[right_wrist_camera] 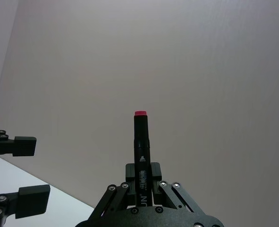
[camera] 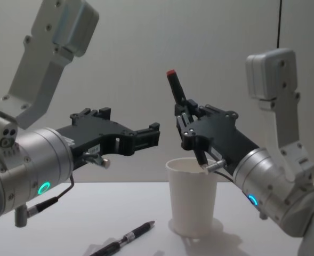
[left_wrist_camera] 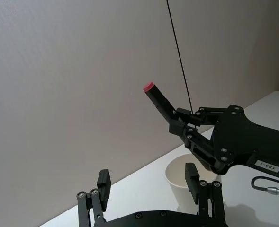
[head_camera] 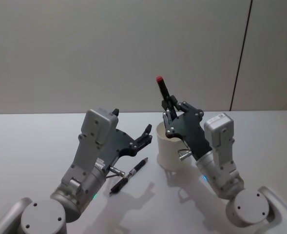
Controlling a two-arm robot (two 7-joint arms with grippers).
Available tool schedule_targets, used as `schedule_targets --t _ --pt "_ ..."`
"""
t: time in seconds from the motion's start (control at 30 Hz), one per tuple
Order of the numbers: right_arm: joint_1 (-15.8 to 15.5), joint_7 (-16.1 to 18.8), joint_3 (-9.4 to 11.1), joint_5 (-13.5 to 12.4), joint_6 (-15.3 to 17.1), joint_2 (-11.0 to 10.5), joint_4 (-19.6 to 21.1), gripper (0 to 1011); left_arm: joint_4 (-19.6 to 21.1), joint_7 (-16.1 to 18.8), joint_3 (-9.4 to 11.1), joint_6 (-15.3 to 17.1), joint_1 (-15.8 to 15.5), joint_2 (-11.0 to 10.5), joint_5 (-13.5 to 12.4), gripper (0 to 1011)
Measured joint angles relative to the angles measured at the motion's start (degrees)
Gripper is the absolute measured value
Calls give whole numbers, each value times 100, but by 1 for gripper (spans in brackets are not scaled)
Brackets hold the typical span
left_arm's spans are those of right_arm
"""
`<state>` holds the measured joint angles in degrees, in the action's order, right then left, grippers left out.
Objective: Place the pen into the pen holder.
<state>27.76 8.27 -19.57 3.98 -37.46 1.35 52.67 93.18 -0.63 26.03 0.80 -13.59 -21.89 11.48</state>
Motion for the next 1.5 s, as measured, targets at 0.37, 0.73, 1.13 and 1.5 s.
schedule_targets --t 0.37,0.73,1.13,1.5 --pt "57 -72 -8 69 -113 41 -211 179 0 0 0 0 0 0 0 1004" --pt "29 -139 12 93 -189 33 -274 179 0 0 0 0 0 0 0 1004" --pt "-19 -185 58 90 -242 8 -300 179 0 0 0 0 0 0 0 1004" --pt "-25 -190 95 94 -255 -2 -318 179 0 0 0 0 0 0 0 1004"
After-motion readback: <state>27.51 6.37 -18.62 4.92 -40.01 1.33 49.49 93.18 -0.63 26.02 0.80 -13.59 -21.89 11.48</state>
